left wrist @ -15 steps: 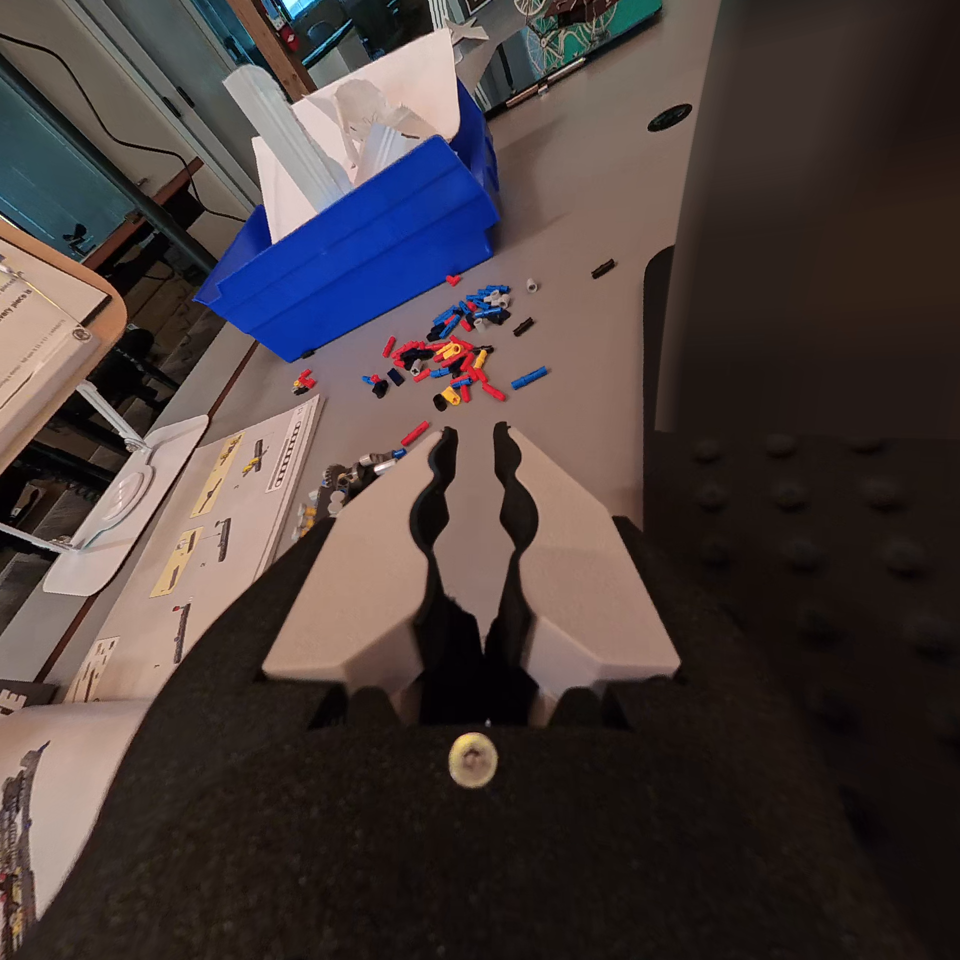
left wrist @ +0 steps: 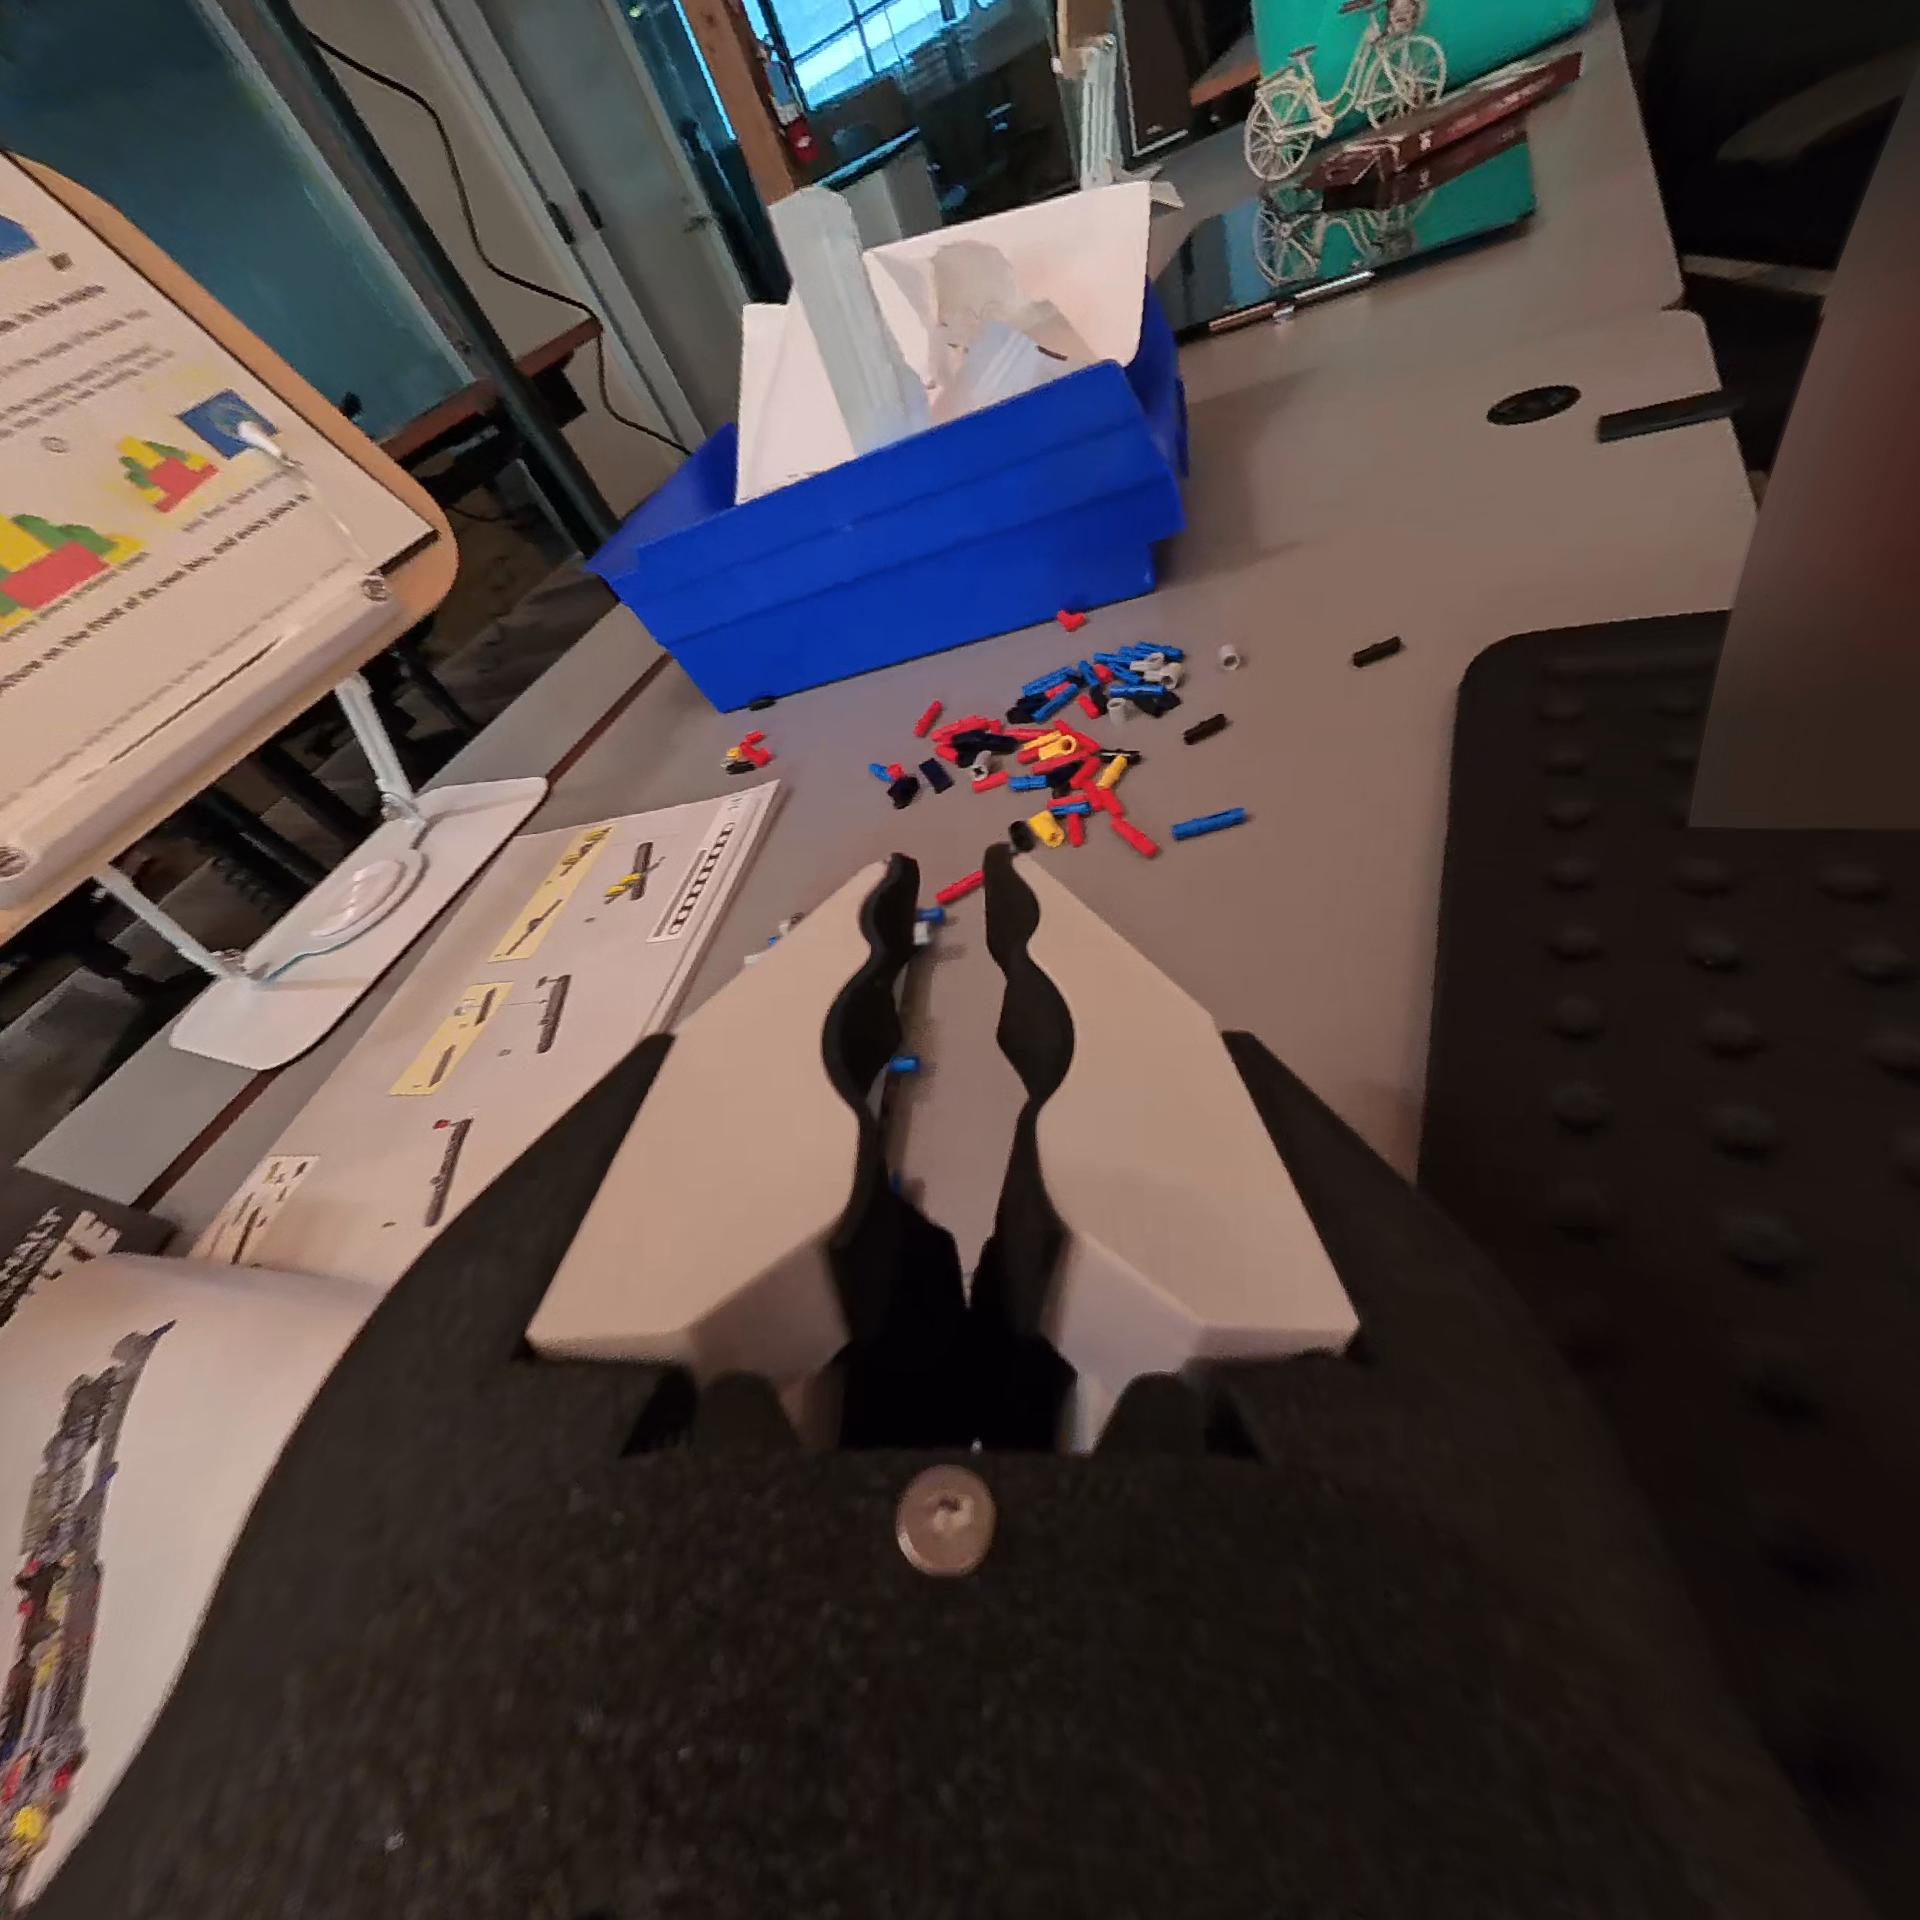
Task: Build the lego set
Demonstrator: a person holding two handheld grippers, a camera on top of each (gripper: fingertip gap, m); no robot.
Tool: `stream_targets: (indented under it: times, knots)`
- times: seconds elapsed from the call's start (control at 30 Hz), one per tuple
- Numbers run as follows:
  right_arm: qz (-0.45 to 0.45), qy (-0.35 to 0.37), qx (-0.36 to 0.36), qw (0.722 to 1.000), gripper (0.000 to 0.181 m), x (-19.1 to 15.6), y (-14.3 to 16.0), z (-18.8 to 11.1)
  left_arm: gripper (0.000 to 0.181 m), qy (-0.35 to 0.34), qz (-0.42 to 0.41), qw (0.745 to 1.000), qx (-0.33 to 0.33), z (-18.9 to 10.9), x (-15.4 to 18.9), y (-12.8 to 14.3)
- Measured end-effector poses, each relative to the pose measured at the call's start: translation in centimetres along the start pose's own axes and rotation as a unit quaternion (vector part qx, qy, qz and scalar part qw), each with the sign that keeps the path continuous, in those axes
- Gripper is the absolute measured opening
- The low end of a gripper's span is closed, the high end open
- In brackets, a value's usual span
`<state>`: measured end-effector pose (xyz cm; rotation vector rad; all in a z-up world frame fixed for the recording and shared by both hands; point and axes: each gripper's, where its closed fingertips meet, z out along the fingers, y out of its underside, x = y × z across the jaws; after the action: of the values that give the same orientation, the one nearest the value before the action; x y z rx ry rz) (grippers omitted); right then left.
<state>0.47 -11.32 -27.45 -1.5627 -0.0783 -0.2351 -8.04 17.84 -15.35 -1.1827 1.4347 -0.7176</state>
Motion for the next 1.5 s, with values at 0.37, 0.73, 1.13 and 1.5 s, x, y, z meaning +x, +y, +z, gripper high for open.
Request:
stream_targets:
  times: [0.37,0.73,1.13,1.5]
  knots:
    - [-0.023,-0.112,-0.251,0.961,0.006,11.9,-4.1,23.7,0.010,-0.033,0.037,0.999,-0.005,-1.6,-1.2,0.7]
    - [-0.026,-0.107,-0.379,0.919,0.006,12.5,0.2,26.3,0.010,-0.028,-0.034,0.999,0.001,-2.5,-3.1,0.7]
    - [0.069,-0.100,-0.382,0.916,0.004,13.6,0.4,26.5,0.013,-0.079,-0.131,0.988,-0.016,-3.6,-8.8,3.3]
    - [0.076,-0.115,-0.251,0.958,0.008,14.3,-5.7,26.2,0.013,-0.094,-0.162,0.982,-0.001,-4.3,-10.3,3.4]
